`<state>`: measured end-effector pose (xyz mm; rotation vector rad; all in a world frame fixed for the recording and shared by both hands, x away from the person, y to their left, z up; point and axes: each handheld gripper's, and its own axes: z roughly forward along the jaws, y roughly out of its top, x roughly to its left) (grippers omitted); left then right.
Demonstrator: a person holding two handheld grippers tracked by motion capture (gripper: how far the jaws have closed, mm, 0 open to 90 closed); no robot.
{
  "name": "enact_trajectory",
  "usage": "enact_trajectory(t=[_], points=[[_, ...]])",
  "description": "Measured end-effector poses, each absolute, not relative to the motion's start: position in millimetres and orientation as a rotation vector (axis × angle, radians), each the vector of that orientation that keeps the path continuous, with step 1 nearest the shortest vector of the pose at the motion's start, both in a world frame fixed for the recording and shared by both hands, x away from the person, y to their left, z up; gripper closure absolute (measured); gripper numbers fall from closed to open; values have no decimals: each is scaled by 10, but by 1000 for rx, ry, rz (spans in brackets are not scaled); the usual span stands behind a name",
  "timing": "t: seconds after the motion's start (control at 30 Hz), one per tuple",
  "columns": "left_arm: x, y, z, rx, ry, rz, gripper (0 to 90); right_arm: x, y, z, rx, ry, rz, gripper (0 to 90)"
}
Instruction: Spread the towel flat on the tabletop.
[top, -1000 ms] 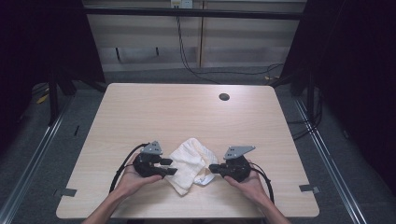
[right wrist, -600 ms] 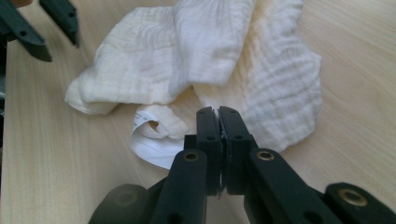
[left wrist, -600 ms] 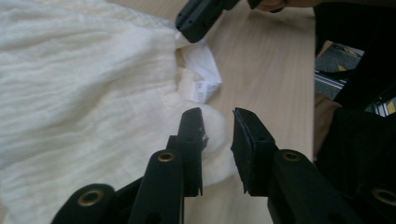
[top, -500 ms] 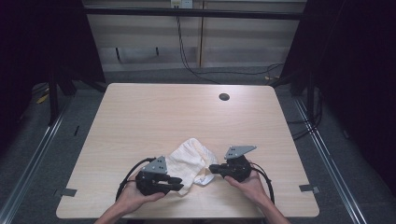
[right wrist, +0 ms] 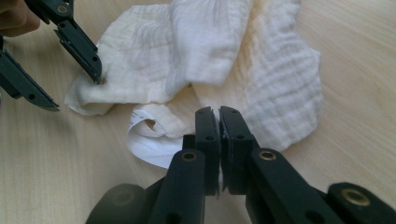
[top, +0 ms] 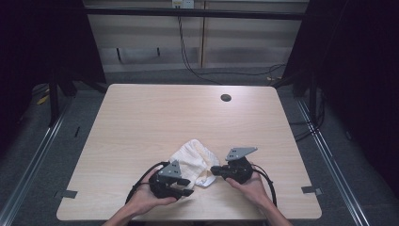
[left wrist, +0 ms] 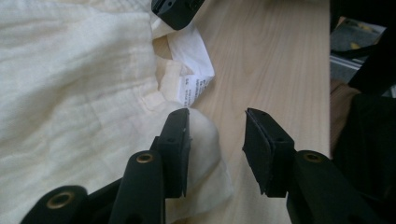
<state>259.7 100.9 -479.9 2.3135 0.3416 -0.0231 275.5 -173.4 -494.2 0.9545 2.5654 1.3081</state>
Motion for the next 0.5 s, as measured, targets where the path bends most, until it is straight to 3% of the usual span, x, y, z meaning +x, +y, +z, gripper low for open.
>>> enact_trajectory(t=[0.13,0.3,0.5], points=[[2609,1001,-4867,2351,345,-25,533,2752,-1734,-4950,952,2572,1301,867],[2608,967,-4914,2366,341,-7,534,2753,-1728,-4955,953,2574,1294,868],[2692,1030,-4898,2349,366,-31,751,2753,-1723,-4961,955,2575,1298,867]])
